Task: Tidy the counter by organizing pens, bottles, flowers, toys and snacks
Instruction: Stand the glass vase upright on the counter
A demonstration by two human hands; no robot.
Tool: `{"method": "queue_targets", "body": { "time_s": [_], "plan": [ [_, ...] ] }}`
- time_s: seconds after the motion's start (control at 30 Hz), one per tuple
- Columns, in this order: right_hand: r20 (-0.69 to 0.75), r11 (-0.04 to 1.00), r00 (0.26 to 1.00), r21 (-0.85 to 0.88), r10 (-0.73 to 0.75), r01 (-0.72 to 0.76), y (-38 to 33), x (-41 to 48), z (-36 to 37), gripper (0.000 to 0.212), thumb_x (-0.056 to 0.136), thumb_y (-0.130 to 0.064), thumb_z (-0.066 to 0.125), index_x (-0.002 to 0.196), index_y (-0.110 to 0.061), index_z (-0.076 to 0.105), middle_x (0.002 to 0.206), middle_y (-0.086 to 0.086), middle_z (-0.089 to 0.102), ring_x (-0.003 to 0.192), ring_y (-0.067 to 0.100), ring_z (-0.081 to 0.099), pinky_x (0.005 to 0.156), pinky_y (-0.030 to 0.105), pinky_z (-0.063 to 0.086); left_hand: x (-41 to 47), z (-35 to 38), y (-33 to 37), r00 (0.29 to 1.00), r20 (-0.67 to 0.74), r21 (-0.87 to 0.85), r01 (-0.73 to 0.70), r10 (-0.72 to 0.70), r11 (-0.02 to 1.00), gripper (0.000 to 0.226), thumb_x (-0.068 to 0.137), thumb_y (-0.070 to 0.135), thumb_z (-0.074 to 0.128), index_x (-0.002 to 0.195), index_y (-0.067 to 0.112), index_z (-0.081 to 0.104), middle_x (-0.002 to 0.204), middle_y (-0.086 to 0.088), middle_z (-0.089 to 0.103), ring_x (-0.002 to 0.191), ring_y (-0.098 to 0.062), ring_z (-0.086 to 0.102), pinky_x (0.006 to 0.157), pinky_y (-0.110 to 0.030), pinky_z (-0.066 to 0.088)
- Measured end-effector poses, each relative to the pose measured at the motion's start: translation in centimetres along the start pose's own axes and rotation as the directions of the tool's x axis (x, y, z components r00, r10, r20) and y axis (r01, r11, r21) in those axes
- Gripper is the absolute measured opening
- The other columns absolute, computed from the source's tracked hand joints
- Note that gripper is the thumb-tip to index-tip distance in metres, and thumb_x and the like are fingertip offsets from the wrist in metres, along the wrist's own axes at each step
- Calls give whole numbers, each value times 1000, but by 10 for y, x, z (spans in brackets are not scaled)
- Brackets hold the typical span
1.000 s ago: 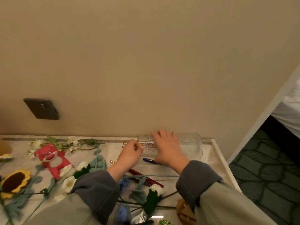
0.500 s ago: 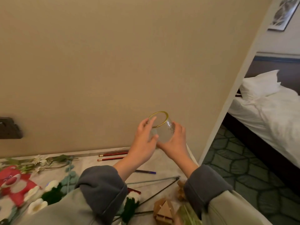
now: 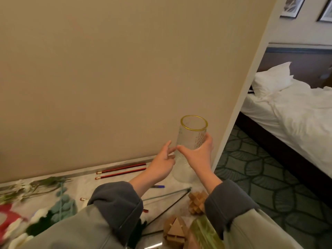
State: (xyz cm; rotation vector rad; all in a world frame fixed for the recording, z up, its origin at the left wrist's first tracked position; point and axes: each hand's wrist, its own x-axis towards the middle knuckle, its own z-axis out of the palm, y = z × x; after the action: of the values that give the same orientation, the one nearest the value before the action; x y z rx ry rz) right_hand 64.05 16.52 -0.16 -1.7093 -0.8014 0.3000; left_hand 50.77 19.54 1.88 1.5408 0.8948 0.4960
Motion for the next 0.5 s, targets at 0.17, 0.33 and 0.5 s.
{"method": "queue_targets", "body": {
  "time_s": [0.17,0.33,0.5],
  "plan": [
    [-69,999,997,-41,-28,25,-12,-15,-3,106,63,-33,85,147,-19,22,144,3,31,135,18,30,111,35,29,-11,-15,-4,998,-61,27,0,2,1000,65,94,0,42,150,19,17,143,-5,46,129,-19,45,108,-34,37],
    [-246,916,885,-34,-395,399,-42,-47,-7,69,73,-20,76,133,-22,43,133,-3,41,126,13,40,109,33,36,-36,-45,-13,989,-144,-21,31,-34,999,48,92,5,50,138,18,41,118,1,60,110,-18,57,83,-28,47],
    [-90,843,839,-102,-537,529,-45,-79,11,45,76,-16,71,118,-24,57,126,-5,48,121,2,39,105,21,29,-68,-70,-36,968,-213,-12,130,-129,991,37,91,5,49,126,18,51,110,4,62,105,-16,59,81,-29,48]
  ]
}}
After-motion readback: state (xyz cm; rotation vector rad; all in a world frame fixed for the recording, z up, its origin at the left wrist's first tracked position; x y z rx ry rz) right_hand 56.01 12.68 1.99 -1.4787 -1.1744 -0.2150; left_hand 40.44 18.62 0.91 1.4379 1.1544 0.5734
